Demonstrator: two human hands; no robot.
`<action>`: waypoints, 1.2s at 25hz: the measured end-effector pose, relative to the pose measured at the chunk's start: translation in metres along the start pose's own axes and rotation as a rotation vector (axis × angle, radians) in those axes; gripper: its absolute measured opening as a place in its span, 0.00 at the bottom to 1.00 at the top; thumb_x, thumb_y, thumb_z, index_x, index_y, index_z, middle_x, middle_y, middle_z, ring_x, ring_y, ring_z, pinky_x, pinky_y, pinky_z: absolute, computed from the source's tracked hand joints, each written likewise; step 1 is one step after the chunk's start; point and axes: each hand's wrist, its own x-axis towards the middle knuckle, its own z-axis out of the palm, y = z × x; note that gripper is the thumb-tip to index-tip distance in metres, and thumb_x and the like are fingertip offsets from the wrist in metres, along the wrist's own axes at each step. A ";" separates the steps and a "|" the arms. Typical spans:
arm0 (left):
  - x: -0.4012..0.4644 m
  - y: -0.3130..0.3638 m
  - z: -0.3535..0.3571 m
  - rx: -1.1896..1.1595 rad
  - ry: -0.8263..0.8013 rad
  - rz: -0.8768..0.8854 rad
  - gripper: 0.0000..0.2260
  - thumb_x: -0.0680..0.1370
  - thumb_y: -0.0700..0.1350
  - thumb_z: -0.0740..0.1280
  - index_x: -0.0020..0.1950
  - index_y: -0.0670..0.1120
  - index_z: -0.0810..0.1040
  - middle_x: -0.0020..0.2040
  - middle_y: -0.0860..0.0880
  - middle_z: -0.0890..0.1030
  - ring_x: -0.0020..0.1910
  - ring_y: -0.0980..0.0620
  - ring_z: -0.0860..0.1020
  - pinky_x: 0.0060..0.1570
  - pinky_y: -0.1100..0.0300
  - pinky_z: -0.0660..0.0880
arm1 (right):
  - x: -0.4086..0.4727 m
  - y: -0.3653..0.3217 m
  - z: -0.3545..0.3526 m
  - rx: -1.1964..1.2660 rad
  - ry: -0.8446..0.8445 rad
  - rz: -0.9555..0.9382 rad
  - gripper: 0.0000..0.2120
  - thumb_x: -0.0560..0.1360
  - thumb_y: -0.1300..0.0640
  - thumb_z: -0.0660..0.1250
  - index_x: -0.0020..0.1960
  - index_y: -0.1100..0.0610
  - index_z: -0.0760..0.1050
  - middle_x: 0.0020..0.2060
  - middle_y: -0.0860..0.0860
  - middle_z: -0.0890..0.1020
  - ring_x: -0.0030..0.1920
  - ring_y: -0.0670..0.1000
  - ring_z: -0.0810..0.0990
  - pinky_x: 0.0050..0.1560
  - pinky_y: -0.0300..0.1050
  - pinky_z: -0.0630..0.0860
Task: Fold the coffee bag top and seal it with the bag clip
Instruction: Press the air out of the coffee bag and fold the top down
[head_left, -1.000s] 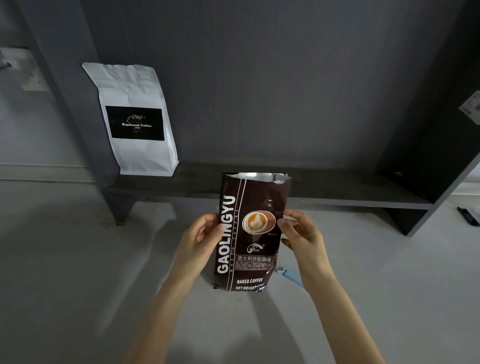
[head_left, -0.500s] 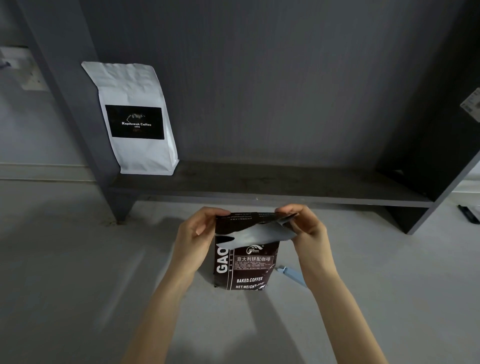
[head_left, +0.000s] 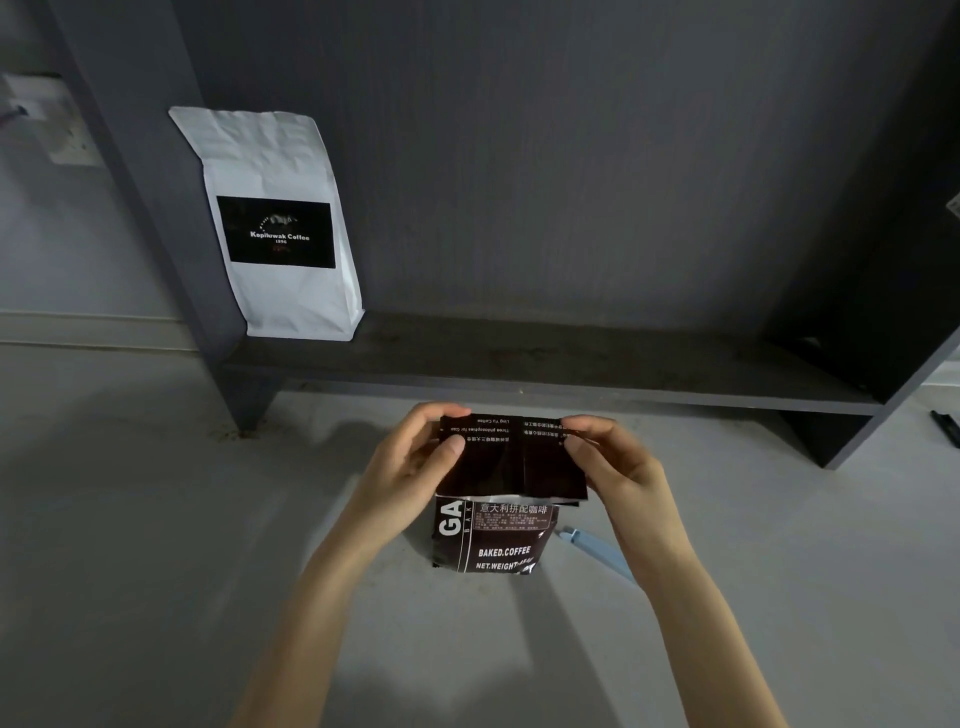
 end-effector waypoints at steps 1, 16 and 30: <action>0.000 -0.002 0.002 0.003 0.002 0.009 0.09 0.74 0.43 0.63 0.48 0.56 0.74 0.47 0.54 0.80 0.45 0.61 0.77 0.46 0.73 0.72 | 0.000 0.001 0.001 -0.002 0.007 -0.006 0.13 0.73 0.65 0.63 0.42 0.47 0.79 0.34 0.41 0.84 0.39 0.40 0.81 0.40 0.31 0.78; -0.001 -0.028 0.011 0.095 0.130 -0.101 0.10 0.76 0.41 0.62 0.55 0.48 0.74 0.53 0.52 0.82 0.55 0.55 0.78 0.59 0.62 0.72 | 0.006 0.025 0.003 -0.092 0.104 0.024 0.08 0.71 0.66 0.66 0.44 0.55 0.78 0.37 0.48 0.83 0.36 0.38 0.80 0.39 0.28 0.76; -0.003 -0.026 0.013 0.026 0.132 -0.119 0.09 0.76 0.39 0.61 0.54 0.47 0.76 0.47 0.58 0.78 0.43 0.75 0.76 0.44 0.80 0.70 | 0.004 0.029 0.002 -0.137 0.098 0.000 0.09 0.71 0.63 0.67 0.46 0.49 0.77 0.42 0.48 0.83 0.44 0.45 0.82 0.44 0.33 0.78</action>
